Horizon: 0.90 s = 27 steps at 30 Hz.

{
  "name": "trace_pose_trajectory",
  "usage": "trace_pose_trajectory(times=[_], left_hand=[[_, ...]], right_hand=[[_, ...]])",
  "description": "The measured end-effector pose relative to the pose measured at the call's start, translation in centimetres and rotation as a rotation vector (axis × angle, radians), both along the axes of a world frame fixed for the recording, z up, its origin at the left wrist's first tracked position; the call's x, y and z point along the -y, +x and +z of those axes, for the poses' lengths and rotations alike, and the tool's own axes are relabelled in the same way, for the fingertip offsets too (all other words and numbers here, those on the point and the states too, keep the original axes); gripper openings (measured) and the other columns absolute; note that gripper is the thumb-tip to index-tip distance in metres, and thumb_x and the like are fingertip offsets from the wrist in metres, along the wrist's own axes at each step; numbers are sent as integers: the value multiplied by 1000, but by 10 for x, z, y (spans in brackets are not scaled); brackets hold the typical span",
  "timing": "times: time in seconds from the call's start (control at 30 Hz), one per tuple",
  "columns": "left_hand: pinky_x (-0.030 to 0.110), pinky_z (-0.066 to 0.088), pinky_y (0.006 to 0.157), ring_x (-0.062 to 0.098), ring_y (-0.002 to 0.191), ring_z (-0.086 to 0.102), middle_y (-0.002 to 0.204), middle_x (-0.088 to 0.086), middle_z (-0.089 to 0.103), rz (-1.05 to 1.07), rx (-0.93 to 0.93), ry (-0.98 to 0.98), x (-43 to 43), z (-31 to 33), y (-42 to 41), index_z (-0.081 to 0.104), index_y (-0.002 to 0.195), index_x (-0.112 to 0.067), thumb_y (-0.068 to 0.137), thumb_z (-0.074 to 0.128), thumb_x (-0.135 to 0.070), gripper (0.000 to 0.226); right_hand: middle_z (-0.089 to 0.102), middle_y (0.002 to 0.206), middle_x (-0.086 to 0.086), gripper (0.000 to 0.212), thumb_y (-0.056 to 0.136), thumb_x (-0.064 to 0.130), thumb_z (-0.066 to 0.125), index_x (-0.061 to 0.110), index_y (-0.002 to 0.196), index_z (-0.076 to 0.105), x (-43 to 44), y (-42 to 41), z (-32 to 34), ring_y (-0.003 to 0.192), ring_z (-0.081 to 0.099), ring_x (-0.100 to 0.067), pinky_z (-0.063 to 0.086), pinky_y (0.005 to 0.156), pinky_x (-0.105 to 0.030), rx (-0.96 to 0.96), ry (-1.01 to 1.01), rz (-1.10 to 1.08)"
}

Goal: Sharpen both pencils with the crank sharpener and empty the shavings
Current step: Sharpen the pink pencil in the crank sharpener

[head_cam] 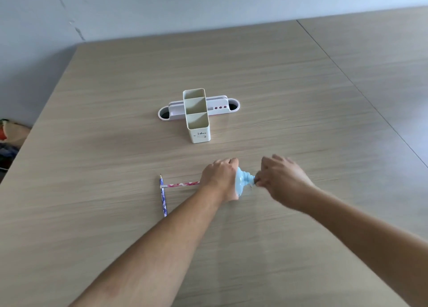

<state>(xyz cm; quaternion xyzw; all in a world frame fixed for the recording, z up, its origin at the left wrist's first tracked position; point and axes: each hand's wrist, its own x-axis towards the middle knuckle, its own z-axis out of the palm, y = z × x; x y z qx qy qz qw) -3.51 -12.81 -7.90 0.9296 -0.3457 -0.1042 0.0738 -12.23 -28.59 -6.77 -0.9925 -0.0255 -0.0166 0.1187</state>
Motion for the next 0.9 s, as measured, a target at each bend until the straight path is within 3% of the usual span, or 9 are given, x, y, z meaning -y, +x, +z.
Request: trace_pose_trajectory(times=[0.1,0.23,0.3,0.37,0.47,0.57,0.73,0.9], left_hand=[[34,45,75,29,98,59,107,4,61,-25,2,5,0,0,-2,47,106,-14,58,79,-30,59],[33,47,77,26,100,59,107,3,61,26,-9,4,3,0,-1,48,103,-16,56,80,-32,59],[32,47,78,27,101,59,108,4,61,44,-6,6,4,-1,-2,48,103,-16,56,81,-31,60],[33,46,76,27,100,59,108,4,62,45,-4,0,3,-2,-2,48,103,-15,56,80,-29,58],[34,47,74,27,97,59,106,3,62,-11,15,-3,1,-3,-4,48,102,-15,58,79,-28,55],[36,48,79,28,100,59,109,3,61,-53,19,11,0,-1,-5,47,109,-15,60,78,-31,60],[32,45,72,26,100,58,107,2,61,26,-18,-21,3,0,-6,47,99,-17,57,79,-29,55],[32,45,70,27,96,59,104,2,62,25,-5,-25,2,-5,-7,47,98,-17,57,78,-27,53]], right_hand=[[58,97,3,18,88,37,55,34,97,70,10,42,7,97,50,-21,35,79,-32,1,-13,-87],[56,111,-5,25,93,29,46,26,110,65,-6,51,-28,111,48,-26,36,92,-35,-214,-58,-195],[56,109,-7,24,93,28,46,19,107,63,-13,24,-39,109,49,-27,36,90,-34,-266,-58,-161],[52,96,-1,23,94,34,43,27,102,64,-12,-4,-33,104,51,-24,35,85,-32,-283,-14,-70],[42,82,10,21,91,38,44,36,92,65,6,-2,-3,94,52,-17,27,74,-28,-151,-45,55],[55,93,7,21,91,38,46,38,98,66,17,38,9,99,52,-17,28,77,-29,-74,-80,-10],[57,112,-5,24,94,29,45,25,109,62,-7,38,-35,112,50,-24,35,93,-36,-282,-92,-193],[42,84,9,21,92,37,44,34,92,65,3,-11,-12,99,51,-19,31,77,-30,-254,14,32]])
